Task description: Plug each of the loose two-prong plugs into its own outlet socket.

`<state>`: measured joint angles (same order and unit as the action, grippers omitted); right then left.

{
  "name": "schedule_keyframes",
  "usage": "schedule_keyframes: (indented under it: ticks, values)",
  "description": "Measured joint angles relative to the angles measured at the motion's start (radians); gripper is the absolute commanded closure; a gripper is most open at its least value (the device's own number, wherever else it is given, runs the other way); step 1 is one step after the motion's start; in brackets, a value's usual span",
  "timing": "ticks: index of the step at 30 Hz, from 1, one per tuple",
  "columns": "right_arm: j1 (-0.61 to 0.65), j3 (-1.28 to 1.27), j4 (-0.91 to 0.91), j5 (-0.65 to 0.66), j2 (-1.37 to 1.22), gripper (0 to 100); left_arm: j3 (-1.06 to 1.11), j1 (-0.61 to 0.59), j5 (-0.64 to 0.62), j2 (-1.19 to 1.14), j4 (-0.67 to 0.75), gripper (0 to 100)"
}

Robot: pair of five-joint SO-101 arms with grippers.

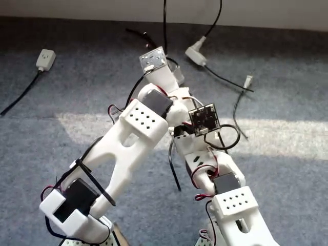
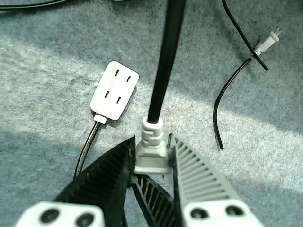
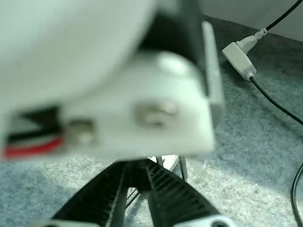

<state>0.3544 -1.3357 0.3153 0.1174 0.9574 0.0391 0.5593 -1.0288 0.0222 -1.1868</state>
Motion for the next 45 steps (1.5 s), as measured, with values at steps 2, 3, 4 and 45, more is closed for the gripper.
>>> schedule_keyframes:
  ticks: [2,3,4,45]
  values:
    - [0.0,-0.006,0.0,0.005,0.0,99.1,0.02,-0.002,0.002,0.012,0.011,99]
    - [0.0,-0.009,0.0,0.006,0.002,99.1,0.028,-0.002,0.002,0.018,0.011,99]
    - [0.0,-0.009,0.0,0.006,0.003,99.1,0.028,-0.002,0.002,0.02,0.012,99]
    - [-0.095,-0.166,-0.15,0.066,0.109,99.1,0.106,-0.025,0.006,0.018,0.126,99]
